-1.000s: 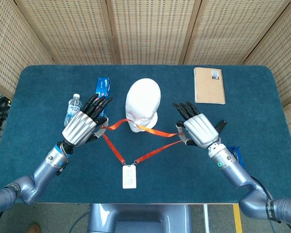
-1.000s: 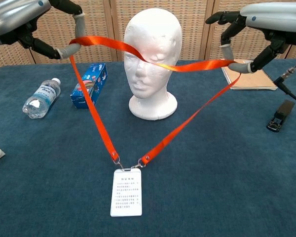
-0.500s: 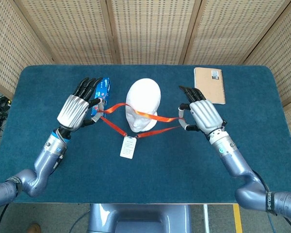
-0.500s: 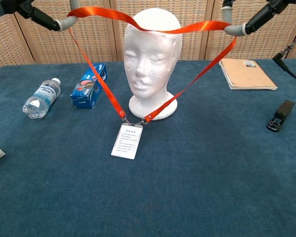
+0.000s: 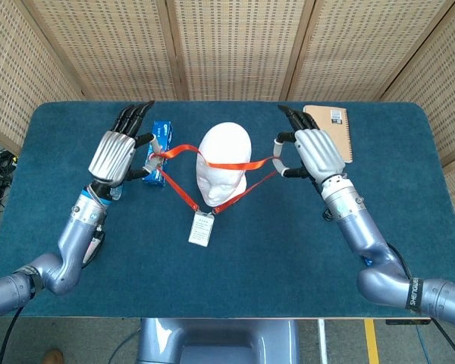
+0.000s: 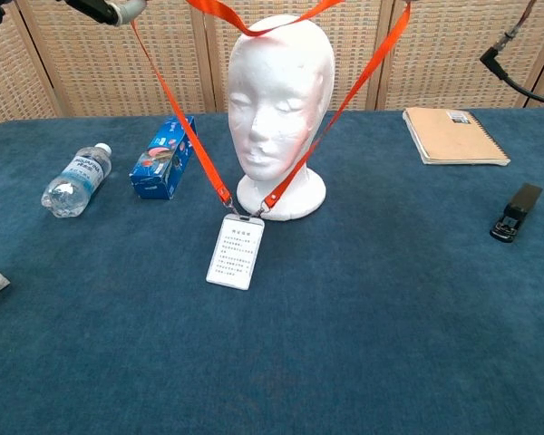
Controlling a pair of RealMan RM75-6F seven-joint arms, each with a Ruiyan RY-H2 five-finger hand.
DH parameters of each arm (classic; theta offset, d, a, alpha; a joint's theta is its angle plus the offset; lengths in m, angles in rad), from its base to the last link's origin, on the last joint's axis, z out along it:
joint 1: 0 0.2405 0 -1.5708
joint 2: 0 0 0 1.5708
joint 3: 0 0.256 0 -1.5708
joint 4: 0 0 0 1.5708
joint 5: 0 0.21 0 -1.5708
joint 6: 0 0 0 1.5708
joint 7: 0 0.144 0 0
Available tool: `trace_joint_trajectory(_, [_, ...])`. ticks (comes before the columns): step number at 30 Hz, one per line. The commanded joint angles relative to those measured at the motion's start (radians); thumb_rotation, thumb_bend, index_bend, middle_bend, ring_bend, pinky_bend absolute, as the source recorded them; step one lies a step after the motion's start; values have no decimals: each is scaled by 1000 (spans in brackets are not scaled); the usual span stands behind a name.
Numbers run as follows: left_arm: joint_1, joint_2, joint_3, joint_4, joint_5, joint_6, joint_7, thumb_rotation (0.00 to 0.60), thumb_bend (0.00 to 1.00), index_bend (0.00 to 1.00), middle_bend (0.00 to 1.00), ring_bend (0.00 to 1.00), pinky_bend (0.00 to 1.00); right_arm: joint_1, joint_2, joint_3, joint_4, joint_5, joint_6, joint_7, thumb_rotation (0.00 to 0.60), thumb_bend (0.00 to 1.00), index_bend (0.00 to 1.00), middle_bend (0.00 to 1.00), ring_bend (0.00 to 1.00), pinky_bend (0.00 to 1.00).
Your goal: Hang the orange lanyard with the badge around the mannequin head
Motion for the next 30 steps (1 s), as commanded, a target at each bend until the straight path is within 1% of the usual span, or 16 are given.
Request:
trace_joint_trajectory(1, [-7, -1, -12, 17, -14, -6, -14, 600, 438, 755, 0, 0, 0, 26, 3, 20, 12, 35, -3, -17, 600, 674, 707, 0, 0, 0])
trace_joint_trajectory(6, [-21, -9, -29, 42, -44, -27, -33, 600, 437, 754, 0, 0, 0, 65, -6, 27, 45, 88, -13, -49, 600, 673, 707, 0, 0, 0])
trace_joint_trajectory(10, [-46, -31, -49, 82, -83, -58, -40, 600, 437, 752, 0, 0, 0, 115, -32, 30, 109, 155, -38, -83, 600, 673, 707, 0, 0, 0])
trace_joint_trajectory(16, [-79, -70, -58, 150, -125, -105, -44, 600, 438, 747, 0, 0, 0, 170, -65, 25, 197, 230, -71, -119, 600, 672, 707, 0, 0, 0])
trace_joint_trajectory(23, [-114, -134, -67, 273, -162, -151, -82, 600, 438, 734, 0, 0, 0, 216, -114, 14, 320, 299, -117, -127, 600, 673, 707, 0, 0, 0])
trace_joint_trajectory(25, [-123, -155, -65, 315, -172, -165, -90, 600, 438, 707, 0, 0, 0, 227, -132, 4, 363, 312, -131, -132, 600, 673, 707, 0, 0, 0])
trace_joint_trajectory(26, [-127, -164, -65, 333, -176, -171, -90, 600, 438, 669, 0, 0, 0, 232, -141, 2, 380, 317, -136, -132, 600, 673, 706, 0, 0, 0])
trace_joint_trajectory(27, [-129, -170, -64, 343, -179, -174, -90, 600, 435, 536, 0, 0, 0, 234, -146, 0, 390, 320, -139, -131, 600, 666, 694, 0, 0, 0])
trace_joint_trajectory(28, [-133, -179, -63, 361, -190, -191, -92, 600, 426, 326, 0, 0, 0, 237, -158, -3, 412, 323, -142, -128, 600, 627, 636, 0, 0, 0])
trace_joint_trajectory(29, [-135, -181, -65, 367, -203, -208, -96, 600, 414, 195, 0, 0, 0, 239, -168, -6, 429, 322, -144, -126, 600, 568, 559, 0, 0, 0])
trace_joint_trajectory(30, [-136, -182, -69, 369, -212, -216, -101, 600, 371, 46, 0, 0, 0, 240, -175, -9, 442, 323, -147, -124, 600, 439, 399, 0, 0, 0])
